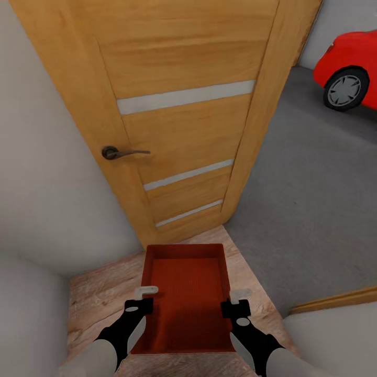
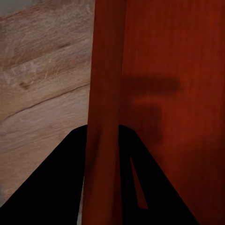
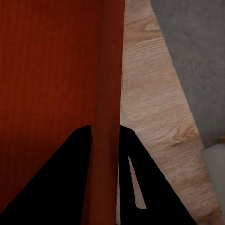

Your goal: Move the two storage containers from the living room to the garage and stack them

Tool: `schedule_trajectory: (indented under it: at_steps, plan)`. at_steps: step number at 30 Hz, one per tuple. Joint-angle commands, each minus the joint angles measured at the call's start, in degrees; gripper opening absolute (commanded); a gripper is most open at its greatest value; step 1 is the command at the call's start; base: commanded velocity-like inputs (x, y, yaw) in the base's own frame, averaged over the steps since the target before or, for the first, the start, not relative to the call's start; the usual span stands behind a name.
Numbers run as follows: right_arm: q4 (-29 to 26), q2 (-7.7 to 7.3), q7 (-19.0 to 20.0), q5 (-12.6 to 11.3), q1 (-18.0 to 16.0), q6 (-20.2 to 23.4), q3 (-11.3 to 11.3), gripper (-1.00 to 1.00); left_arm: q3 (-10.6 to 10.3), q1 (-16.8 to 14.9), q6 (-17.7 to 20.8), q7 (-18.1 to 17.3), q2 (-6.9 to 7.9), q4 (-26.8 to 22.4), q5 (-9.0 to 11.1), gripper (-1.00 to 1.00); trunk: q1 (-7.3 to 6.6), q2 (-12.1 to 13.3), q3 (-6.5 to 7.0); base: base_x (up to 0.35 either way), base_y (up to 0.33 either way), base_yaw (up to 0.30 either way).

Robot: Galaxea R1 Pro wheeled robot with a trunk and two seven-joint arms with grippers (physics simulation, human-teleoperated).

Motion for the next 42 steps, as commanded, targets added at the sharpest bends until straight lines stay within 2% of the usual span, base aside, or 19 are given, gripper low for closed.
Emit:
schedule_trajectory:
  at_steps: [1,42]
  plan:
    - [0.1,-0.04,-1.1,-0.4,-0.1,-0.5,-1.7,-1.0,-0.1,0.1,0.5,0.7,0.15,-0.1,-0.8,-1.0,0.05,-0.1,-0.08,0.222,0.272,-0.15]
    - [0.1,-0.05,-1.1,-0.4,-0.1,-0.5,-1.7,-1.0,-0.2,0.1,0.2,0.7,0.06,-0.2,-1.1,-1.0,0.05,-0.1,-0.08,0.018,0.015,-0.239]
